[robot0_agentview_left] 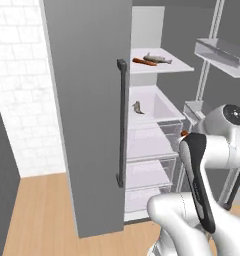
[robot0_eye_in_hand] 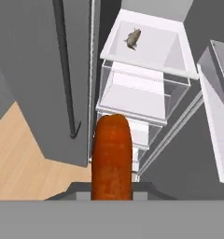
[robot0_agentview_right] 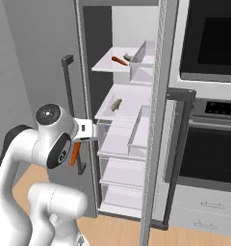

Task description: Place one carrot and one fish in each tupperware on the nearby counter, to pack two identical lunches.

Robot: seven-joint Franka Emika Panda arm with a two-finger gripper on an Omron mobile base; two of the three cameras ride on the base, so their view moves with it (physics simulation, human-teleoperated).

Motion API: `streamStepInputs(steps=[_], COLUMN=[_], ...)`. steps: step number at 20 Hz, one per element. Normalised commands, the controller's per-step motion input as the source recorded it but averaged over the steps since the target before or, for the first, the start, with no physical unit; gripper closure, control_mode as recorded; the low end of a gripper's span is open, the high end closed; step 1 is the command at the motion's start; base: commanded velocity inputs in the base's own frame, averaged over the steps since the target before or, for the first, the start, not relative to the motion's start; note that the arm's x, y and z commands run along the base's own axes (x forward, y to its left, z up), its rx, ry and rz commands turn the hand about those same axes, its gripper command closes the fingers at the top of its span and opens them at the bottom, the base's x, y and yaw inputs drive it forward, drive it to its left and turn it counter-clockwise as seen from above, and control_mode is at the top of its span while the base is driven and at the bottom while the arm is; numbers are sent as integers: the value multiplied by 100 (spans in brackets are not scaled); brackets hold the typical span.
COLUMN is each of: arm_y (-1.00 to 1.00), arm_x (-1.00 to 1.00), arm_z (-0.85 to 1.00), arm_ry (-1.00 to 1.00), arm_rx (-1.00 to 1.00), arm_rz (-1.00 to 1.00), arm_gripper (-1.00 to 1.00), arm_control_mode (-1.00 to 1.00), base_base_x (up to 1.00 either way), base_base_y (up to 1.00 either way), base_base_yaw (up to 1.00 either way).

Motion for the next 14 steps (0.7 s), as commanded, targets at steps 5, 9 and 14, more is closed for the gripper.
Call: streamStepInputs(steps=[5, 9, 14], arm_y=[0, 0, 0], arm_x=[0, 0, 0], arm_z=[0, 0, 0], arm_ry=[0, 0, 0], arm_rx=[0, 0, 0], arm_rz=[0, 0, 0], arm_gripper=[100, 100, 100], arm_control_mode=[100, 100, 100], base_base_x=[-72, -18, 0], base_base_y=[-82, -100, -100], base_base_yaw=[-11, -31, -33])
